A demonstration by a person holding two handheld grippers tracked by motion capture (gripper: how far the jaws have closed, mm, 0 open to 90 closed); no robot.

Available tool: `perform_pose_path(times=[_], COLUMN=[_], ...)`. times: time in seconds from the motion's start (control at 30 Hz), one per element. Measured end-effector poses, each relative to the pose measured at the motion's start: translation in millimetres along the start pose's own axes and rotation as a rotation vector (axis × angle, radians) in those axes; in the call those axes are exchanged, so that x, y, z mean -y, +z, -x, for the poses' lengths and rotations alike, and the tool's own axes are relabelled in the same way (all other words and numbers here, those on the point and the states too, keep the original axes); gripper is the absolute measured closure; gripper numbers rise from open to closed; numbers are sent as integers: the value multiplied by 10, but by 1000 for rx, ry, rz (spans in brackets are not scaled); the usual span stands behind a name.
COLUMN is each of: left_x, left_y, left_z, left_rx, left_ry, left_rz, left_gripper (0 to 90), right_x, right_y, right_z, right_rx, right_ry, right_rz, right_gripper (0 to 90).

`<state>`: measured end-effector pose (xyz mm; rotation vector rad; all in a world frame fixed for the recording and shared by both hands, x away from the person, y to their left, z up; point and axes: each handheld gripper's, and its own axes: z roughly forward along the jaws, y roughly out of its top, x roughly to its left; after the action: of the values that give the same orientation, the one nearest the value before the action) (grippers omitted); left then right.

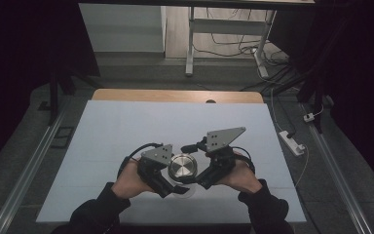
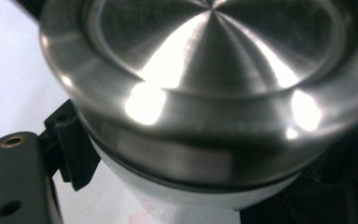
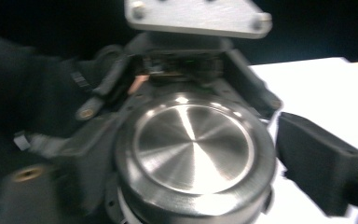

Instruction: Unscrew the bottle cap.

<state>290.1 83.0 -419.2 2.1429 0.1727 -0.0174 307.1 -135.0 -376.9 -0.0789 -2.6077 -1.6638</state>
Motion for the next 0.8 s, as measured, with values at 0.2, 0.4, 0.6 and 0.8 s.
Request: perform_pose_path(times=[0.2, 0.4, 0.6, 0.8], left_x=[53, 57, 22, 28], left_y=[-43, -30, -2, 9], left_z=[-87, -88, -42, -44], left_rx=[-91, -114, -114, -88], left_ry=[-93, -108, -85, -69], left_rz=[30, 26, 12, 7], left_gripper=[151, 151, 150, 151], right_x=[-95, -139, -134, -125], right_y=[-92, 21, 157, 145], right_z=[-89, -175, -233, -227], right_rx=[146, 271, 338, 313], right_ry=[-20, 35, 37, 20], right_rz=[6, -7, -43, -53], right_gripper=[51, 88, 182, 191])
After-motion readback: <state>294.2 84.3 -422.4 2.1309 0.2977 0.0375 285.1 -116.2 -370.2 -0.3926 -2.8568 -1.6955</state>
